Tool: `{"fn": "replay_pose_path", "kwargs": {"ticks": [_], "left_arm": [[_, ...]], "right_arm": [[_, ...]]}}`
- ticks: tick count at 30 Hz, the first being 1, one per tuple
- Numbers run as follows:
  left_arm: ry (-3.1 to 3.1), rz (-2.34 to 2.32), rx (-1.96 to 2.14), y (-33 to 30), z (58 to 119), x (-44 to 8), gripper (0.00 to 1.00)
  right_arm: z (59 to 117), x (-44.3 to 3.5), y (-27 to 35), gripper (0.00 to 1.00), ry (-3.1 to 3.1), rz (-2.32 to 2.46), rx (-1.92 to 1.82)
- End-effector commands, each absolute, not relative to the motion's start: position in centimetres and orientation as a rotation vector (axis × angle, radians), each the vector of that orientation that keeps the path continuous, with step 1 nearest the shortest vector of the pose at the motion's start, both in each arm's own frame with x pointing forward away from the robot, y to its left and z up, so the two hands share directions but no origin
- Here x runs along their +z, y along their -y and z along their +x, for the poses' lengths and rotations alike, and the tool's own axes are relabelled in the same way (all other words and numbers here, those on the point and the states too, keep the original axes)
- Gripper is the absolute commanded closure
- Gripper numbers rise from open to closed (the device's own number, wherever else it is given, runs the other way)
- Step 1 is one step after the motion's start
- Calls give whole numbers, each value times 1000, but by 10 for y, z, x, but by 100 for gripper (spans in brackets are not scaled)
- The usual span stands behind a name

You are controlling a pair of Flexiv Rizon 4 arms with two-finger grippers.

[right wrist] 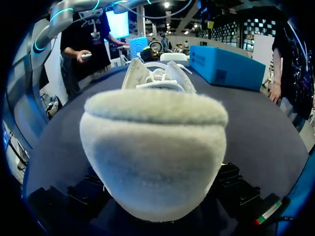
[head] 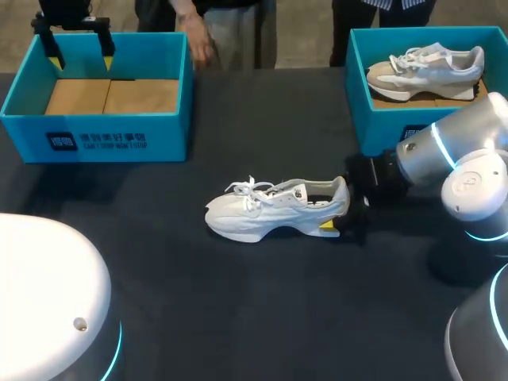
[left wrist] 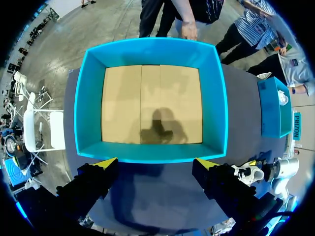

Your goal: Take the shoe out of the shoebox, open the shoe tongue, remove and reinsert the insole, then place the shoe into the shoebox

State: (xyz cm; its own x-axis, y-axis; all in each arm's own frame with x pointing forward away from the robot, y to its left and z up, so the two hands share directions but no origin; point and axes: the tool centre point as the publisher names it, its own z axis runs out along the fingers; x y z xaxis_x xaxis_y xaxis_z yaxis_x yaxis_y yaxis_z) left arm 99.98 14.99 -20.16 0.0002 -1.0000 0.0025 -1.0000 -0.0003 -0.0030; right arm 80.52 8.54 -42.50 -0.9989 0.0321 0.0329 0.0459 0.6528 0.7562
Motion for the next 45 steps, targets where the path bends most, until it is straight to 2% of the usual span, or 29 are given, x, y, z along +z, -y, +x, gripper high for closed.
{"fn": "replay_pose_path", "kwargs": {"ticks": [1,13,25,45], "left_arm": [[-2221,-2222,-4,-150,1000,-201,0],[-2221,-2222,-4,-150,1000,-201,0],[-2114,-2215,-40,-112,977,-188,0],[-2153,-2164,-165,-51,896,-173,0]], "right_arm": [[807,-426,-88,100,2844,-68,-1296],[807,-426,-88,100,2844,-68,-1296],[807,-426,-88,100,2844,-68,-1296],[807,-426,-88,100,2844,-68,-1296]]}}
